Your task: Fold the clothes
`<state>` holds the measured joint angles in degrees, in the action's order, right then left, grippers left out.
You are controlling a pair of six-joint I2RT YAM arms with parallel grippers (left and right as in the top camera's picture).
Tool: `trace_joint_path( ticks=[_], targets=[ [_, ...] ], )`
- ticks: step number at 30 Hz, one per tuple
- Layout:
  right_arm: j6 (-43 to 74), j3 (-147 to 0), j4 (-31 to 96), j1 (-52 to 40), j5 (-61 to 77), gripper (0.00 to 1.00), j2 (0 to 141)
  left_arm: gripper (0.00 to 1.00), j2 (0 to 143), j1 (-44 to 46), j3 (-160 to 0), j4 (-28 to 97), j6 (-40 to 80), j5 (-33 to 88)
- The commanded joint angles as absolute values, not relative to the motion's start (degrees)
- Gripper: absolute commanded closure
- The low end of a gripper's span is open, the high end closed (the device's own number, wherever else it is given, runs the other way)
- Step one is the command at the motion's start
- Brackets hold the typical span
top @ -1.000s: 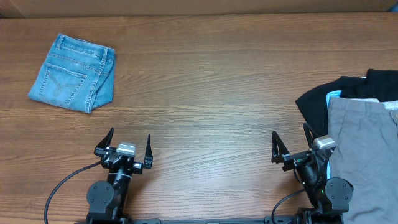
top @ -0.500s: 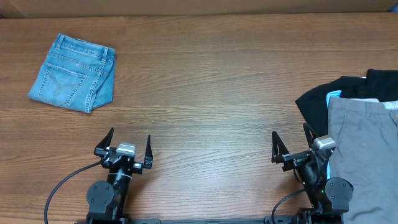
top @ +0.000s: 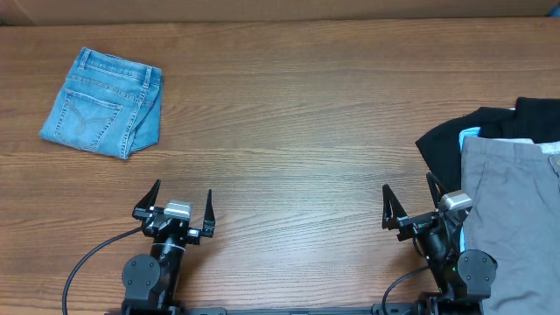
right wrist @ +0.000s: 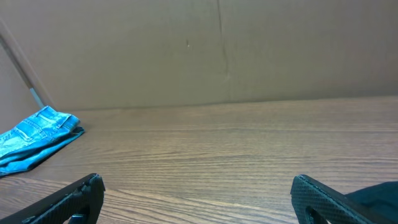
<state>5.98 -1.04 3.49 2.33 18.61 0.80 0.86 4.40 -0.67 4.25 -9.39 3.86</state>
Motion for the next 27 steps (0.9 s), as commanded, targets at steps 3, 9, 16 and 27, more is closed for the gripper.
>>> trace_joint_path(
  ticks=[3,9,16,27],
  targets=[
    [5.96,-0.47,2.59,2.63,18.11,0.0,0.3,0.0,0.25,4.32,-0.3,4.05,-8.78,4.03],
    [6.0,-0.47,2.15,2.63,18.65,0.0,0.3,0.0,0.27,4.32,-0.3,4.05,-8.45,4.51],
    [9.41,-0.51,0.75,2.63,27.64,0.0,0.3,0.0,0.49,4.32,-0.34,2.28,0.51,7.94],
    [17.02,-15.68,3.57,2.63,29.28,0.0,3.2,0.0,2.7,4.29,-14.41,1.45,6.87,12.43]
  ],
)
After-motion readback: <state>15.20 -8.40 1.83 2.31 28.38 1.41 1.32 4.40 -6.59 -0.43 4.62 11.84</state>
